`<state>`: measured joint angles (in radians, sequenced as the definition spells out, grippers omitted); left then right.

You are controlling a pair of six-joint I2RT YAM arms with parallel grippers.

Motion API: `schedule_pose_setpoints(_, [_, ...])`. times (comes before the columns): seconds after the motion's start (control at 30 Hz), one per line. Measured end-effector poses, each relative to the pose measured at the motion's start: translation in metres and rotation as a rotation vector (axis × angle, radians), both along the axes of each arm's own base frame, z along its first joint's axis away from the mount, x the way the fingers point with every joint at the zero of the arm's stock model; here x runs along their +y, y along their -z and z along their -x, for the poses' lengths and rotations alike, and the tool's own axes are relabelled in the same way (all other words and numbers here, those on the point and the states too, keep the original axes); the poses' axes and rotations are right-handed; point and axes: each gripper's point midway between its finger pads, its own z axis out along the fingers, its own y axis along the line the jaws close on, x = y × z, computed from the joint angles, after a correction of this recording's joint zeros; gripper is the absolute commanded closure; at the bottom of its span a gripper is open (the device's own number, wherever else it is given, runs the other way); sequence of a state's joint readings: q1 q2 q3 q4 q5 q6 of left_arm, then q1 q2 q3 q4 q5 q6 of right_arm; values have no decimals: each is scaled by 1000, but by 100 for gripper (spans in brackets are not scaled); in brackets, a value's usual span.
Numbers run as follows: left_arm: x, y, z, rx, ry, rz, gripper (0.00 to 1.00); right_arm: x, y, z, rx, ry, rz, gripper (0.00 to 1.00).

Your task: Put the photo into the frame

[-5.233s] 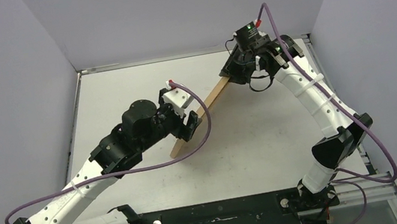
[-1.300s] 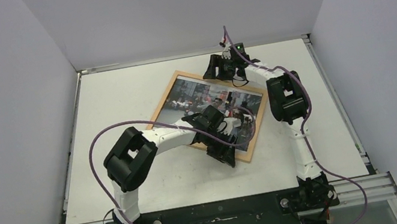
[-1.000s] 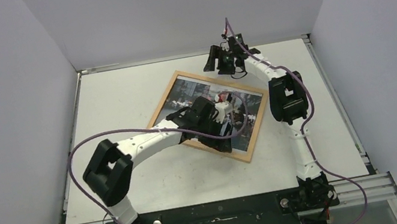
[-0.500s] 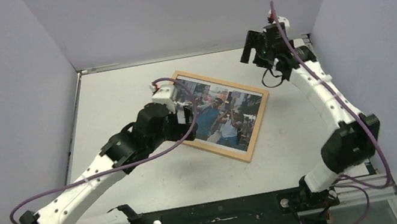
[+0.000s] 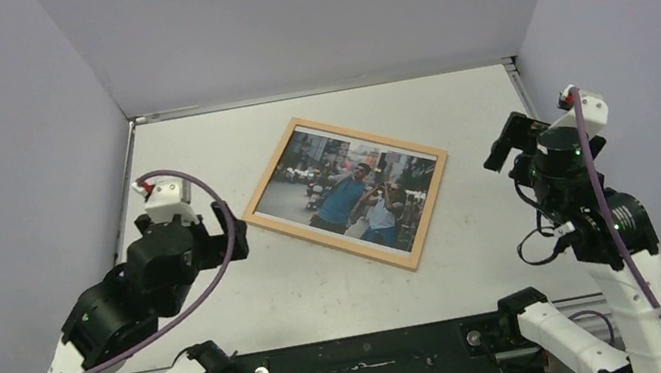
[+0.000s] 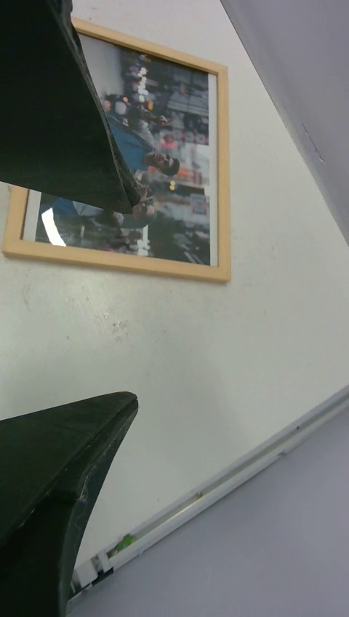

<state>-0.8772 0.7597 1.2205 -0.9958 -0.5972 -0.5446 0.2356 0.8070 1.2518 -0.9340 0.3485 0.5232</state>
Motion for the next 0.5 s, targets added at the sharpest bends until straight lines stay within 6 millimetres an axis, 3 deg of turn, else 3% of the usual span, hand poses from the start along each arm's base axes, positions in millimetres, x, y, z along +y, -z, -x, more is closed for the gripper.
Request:
schedule_pose_setpoints(0.13, [31,-28,14,-54,-43,9,3,-17,-6,29,-18,41,37,0])
schedule_pose_setpoints(0.27, [59,-55,26,-110,-87,17,3,-27,-17,43,-36,60,71,0])
schedule_pose_setpoints(0.5, [85,-61,34,-139,-132,-37,3,-36,-36,48,-72,75,125,0])
